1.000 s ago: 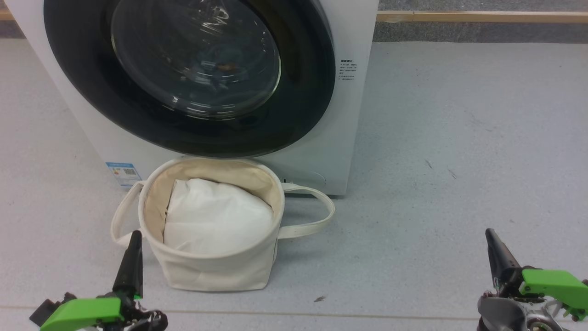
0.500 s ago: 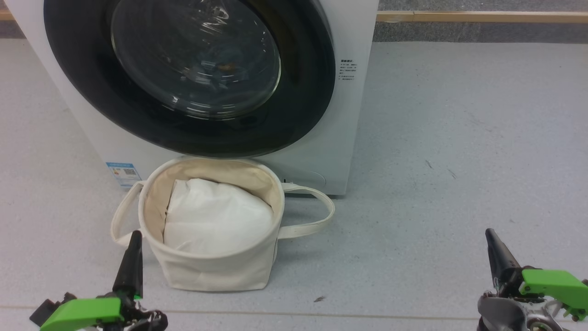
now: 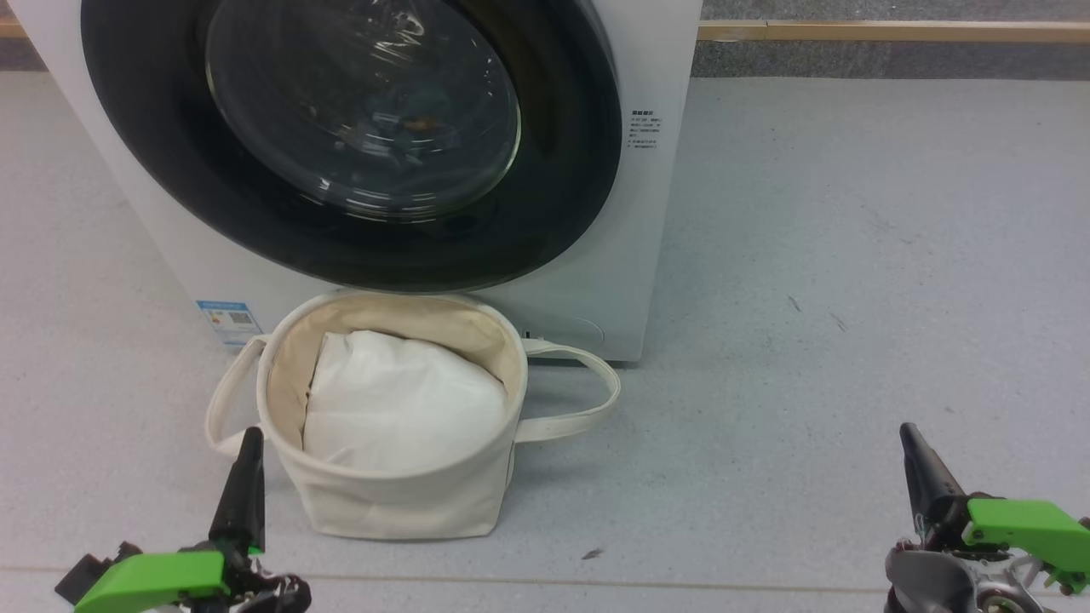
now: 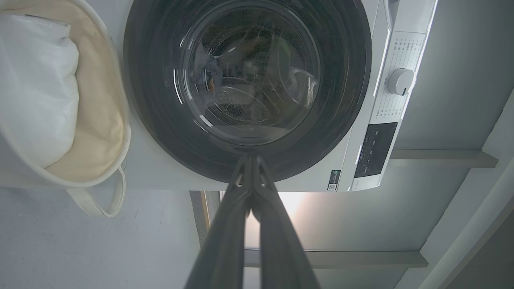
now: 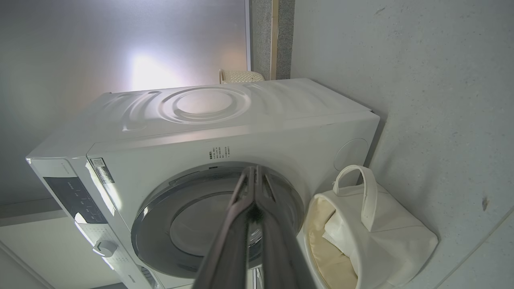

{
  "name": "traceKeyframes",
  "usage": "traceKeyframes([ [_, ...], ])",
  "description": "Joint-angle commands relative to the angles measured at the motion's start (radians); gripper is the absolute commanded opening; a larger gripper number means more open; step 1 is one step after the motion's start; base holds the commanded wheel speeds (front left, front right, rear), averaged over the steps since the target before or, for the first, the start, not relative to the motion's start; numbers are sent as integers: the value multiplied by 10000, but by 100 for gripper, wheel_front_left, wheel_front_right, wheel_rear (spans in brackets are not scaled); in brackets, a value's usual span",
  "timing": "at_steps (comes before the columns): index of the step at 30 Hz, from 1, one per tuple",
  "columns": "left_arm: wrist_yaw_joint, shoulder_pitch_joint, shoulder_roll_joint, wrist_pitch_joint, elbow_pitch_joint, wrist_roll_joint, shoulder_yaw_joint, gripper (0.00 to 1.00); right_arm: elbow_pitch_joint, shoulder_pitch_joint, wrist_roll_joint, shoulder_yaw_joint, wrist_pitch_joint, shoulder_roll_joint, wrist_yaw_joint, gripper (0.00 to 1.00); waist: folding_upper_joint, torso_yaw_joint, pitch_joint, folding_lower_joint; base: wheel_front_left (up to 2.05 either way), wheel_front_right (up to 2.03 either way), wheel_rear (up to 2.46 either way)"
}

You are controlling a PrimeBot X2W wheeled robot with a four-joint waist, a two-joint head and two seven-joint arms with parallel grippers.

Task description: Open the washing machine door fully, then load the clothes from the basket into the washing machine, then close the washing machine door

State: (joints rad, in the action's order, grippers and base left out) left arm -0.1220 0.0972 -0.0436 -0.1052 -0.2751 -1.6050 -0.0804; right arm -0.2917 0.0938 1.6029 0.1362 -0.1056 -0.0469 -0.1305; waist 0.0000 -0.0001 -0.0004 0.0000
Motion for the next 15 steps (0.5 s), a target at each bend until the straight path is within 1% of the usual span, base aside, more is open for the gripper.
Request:
traceKeyframes([
  [1,43,167,-67,-88,384,-21,-353,0,385,249,40,-203,-89,-34,-2,0,0,0,0,0,0,0,0],
  [15,43,167,-66,-88,384,-21,-353,0,385,249,40,-203,-89,-34,-2,0,0,0,0,0,0,0,0],
])
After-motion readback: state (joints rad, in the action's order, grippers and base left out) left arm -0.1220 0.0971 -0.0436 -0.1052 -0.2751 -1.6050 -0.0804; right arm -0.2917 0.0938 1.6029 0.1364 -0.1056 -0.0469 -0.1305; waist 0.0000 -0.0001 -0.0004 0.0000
